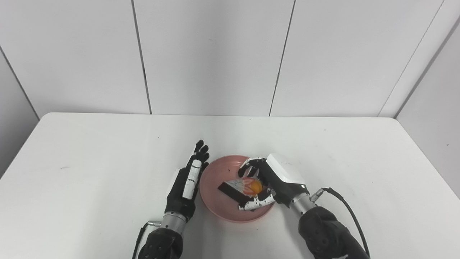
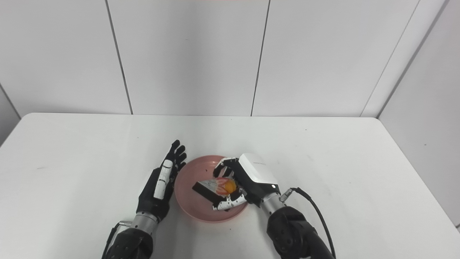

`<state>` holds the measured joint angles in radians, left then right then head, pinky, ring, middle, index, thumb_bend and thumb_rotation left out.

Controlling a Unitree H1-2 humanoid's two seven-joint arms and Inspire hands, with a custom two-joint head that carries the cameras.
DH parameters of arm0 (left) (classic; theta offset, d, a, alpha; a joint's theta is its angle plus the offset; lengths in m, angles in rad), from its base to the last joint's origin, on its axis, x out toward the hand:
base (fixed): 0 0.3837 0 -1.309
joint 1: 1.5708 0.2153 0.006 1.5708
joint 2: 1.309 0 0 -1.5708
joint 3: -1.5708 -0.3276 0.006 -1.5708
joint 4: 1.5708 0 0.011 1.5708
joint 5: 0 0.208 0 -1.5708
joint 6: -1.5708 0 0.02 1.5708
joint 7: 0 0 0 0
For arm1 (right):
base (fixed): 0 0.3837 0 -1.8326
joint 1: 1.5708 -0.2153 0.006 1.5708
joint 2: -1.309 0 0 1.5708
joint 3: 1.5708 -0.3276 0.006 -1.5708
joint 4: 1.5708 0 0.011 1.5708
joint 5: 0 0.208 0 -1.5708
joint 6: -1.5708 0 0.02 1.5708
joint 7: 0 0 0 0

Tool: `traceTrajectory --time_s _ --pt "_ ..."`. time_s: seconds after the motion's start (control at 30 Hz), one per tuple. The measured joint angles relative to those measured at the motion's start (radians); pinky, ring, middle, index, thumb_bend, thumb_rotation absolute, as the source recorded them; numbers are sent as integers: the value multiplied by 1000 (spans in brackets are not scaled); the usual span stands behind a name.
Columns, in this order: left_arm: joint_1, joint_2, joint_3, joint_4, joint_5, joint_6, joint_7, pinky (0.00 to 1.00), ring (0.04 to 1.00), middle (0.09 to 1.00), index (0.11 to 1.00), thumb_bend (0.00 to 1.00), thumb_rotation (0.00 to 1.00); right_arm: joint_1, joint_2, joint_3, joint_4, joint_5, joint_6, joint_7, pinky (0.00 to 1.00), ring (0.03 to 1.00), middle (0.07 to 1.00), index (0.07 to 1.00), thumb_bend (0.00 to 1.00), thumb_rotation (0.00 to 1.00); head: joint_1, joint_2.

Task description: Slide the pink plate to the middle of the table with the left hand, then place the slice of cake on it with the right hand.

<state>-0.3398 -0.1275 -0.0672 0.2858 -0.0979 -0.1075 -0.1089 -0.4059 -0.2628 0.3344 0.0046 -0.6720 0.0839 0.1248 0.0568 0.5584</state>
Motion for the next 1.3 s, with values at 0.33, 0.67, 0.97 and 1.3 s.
traceTrajectory --time_s 0.33,0.67,0.97,1.3 --pt "0 2 -9 0 17 -2 5 1000 1000 1000 996 584 961 10 -16 -24 -12 111 -114 9 876 985 995 996 691 365 -3 0" --pt "2 2 -5 -3 5 -1 5 1000 1000 1000 1000 697 943 41 -33 -75 -14 199 -146 38 873 1000 1000 1000 754 448 -8 3" --pt "4 6 9 -7 5 -2 6 1000 1000 1000 1000 687 965 96 33 -217 55 298 -258 -116 946 1000 1000 1000 678 631 -8 2" --pt "5 18 15 -8 32 -12 20 1000 1000 1000 1000 641 1000 108 148 -306 97 550 -245 -128 999 1000 1000 1000 637 795 -9 5"
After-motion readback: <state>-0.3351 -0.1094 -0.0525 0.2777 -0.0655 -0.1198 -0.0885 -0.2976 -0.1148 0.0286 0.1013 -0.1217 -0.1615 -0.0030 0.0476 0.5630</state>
